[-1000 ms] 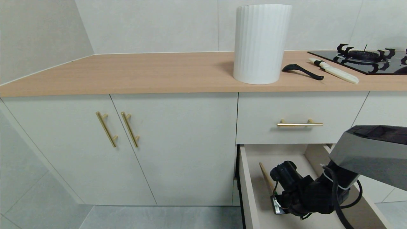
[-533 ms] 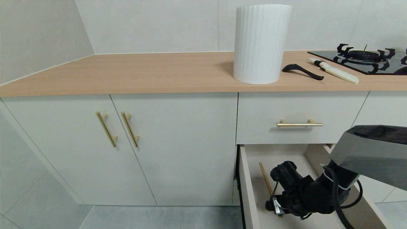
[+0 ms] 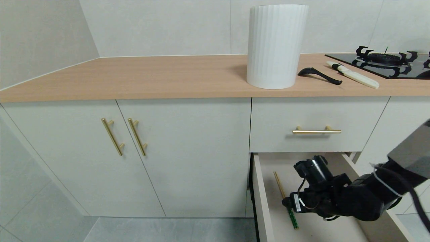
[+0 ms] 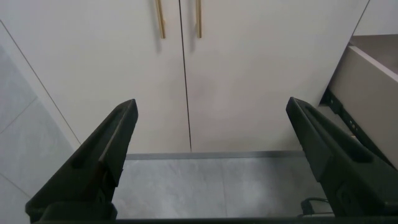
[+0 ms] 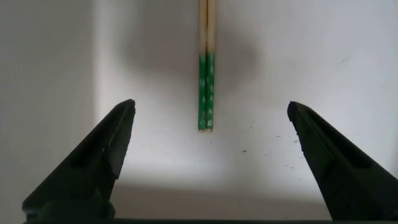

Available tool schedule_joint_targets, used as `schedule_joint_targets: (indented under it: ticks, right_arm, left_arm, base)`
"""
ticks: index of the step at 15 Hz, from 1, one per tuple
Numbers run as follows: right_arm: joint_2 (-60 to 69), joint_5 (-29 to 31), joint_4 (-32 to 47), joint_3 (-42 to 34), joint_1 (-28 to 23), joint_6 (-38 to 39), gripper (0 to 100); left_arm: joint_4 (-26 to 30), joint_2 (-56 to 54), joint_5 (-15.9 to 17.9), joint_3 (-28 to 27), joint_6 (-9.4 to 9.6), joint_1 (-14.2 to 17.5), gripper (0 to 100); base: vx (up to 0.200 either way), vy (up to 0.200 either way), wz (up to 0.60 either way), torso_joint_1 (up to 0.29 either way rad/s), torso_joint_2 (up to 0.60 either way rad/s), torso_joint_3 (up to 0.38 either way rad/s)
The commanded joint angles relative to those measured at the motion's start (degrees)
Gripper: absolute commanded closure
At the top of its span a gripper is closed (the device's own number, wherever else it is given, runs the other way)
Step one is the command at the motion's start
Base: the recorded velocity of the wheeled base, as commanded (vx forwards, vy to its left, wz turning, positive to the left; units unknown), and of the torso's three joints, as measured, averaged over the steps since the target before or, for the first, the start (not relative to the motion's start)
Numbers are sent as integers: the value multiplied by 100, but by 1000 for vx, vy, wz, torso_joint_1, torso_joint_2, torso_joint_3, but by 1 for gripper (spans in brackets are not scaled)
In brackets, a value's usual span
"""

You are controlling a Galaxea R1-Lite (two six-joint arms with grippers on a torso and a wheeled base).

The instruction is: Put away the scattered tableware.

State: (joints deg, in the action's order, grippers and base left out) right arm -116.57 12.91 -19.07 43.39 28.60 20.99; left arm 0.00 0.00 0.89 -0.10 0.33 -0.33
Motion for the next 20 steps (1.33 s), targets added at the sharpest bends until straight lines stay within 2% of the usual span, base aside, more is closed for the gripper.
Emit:
schedule_joint_targets:
  ticks: [1, 6, 9, 12, 17, 20]
  right_arm:
    - [1391, 10, 8, -164, -144, -174, 0]
    - [2753, 142, -36, -225, -680, -886, 0]
    - [3210, 159, -36, -234, -803, -1097, 0]
    - [3430, 142, -45, -243, -1041, -1352, 0]
    - [3474, 142, -45, -243, -1111, -1379, 0]
    - [3474, 142, -45, -243, -1155, -1379, 0]
  left_arm:
    - [0, 9, -1, 1, 2, -2, 0]
    - [0, 9, -1, 1, 2, -2, 0]
    - [0, 9, -1, 10, 2, -2, 0]
    - [0, 9, -1, 1, 2, -2, 0]
    - [0, 9, -1, 1, 2, -2, 0]
    - [0, 9, -1, 1, 2, -2, 0]
  base:
    - [0, 0, 0, 0, 0, 0]
    - [0, 0, 0, 0, 0, 0]
    - [0, 0, 0, 0, 0, 0]
    - [0, 0, 0, 0, 0, 0]
    - [0, 0, 0, 3, -16, -4]
    - [0, 0, 0, 77, -240, -238]
